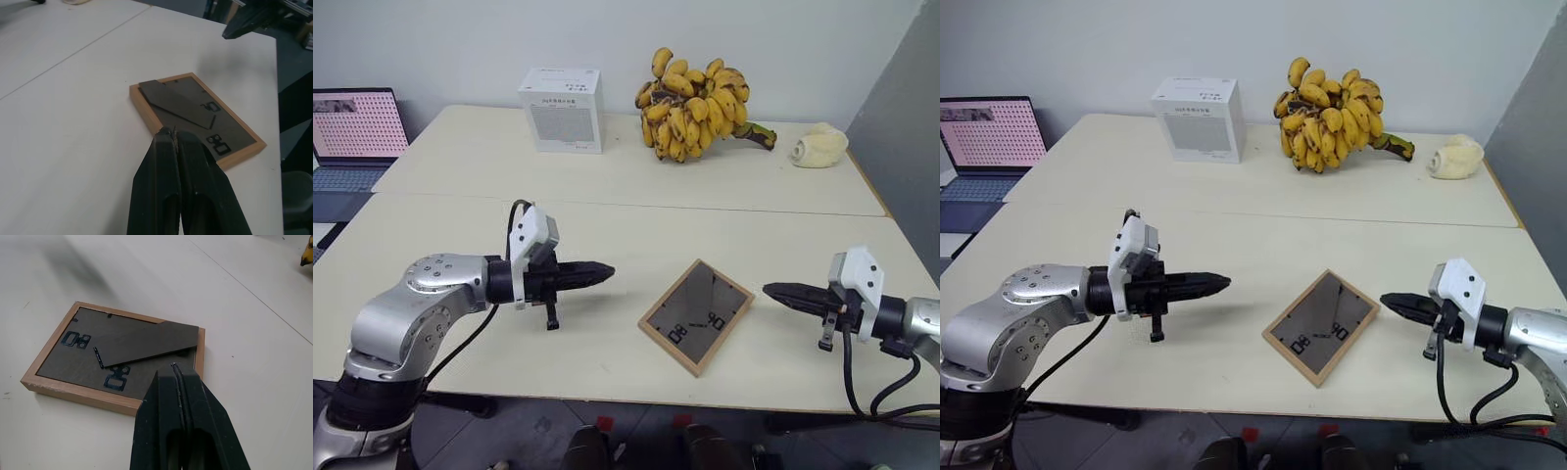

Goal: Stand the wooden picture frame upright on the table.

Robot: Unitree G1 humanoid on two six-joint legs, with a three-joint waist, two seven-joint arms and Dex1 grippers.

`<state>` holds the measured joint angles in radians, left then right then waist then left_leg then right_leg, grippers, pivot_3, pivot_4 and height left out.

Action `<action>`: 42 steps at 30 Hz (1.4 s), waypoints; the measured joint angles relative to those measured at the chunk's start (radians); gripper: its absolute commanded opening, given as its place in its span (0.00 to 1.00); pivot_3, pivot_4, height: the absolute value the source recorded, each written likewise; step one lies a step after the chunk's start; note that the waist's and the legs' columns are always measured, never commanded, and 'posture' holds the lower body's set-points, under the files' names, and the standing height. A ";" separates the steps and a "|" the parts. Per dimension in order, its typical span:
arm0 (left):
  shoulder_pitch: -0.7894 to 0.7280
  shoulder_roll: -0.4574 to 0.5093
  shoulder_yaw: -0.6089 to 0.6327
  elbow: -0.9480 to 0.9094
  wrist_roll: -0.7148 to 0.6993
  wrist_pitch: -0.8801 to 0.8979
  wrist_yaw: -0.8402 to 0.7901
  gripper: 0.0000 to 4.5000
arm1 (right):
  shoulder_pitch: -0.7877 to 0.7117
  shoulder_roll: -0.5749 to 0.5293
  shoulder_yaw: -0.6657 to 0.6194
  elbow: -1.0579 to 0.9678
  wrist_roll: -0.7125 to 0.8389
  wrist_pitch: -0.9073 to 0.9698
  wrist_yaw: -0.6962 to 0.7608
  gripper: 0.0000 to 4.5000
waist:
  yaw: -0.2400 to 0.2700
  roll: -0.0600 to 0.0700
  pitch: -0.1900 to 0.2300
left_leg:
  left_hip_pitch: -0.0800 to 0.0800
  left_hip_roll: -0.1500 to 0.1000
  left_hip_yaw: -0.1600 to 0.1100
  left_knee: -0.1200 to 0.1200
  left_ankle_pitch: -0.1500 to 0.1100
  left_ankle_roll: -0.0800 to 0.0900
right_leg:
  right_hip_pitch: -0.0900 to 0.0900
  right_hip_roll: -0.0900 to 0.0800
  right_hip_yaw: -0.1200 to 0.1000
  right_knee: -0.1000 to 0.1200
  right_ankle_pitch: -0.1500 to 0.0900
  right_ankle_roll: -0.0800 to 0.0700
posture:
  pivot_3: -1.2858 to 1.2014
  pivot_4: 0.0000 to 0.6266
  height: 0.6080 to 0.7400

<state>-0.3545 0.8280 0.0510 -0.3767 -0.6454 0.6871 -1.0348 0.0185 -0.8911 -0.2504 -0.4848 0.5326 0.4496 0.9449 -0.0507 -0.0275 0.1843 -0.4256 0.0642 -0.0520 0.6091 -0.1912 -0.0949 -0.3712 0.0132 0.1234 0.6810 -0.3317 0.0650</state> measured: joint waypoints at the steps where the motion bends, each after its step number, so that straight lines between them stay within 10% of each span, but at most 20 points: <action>1: 0.001 0.000 -0.007 0.000 0.009 -0.005 0.000 0.02 | 0.000 0.003 0.000 -0.005 0.000 0.002 -0.004 0.00 | 0.000 0.000 0.000 | 0.000 0.000 0.000 0.000 0.000 0.000 | 0.000 0.000 0.000 0.000 0.000 0.000 | 0.52 0.24 1.00; 25: -0.056 -0.033 -0.185 0.171 0.207 -0.110 -0.033 0.02 | 0.039 0.041 0.003 0.002 -0.143 -0.015 -0.138 0.00 | 0.005 0.000 0.000 | 0.000 0.000 0.000 0.001 0.000 0.000 | 0.000 0.000 0.000 0.001 0.002 -0.003 | 0.52 0.24 1.00; 42: -0.250 -0.240 -0.422 0.529 0.422 -0.282 -0.174 0.02 | 0.181 0.116 0.071 0.037 -0.287 -0.061 -0.211 0.00 | 0.017 0.000 -0.001 | 0.000 0.000 -0.001 0.004 0.000 0.000 | 0.001 0.001 -0.001 0.004 0.002 -0.003 | 0.52 0.24 1.00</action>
<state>-0.6042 0.5876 -0.3712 0.1520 -0.2230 0.4047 -1.2093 0.1998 -0.7752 -0.1791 -0.4481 0.2451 0.3889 0.7341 -0.0338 -0.0270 0.1837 -0.4258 0.0641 -0.0533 0.6130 -0.1908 -0.0945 -0.3700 0.0144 0.1228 0.6846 -0.3293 0.0616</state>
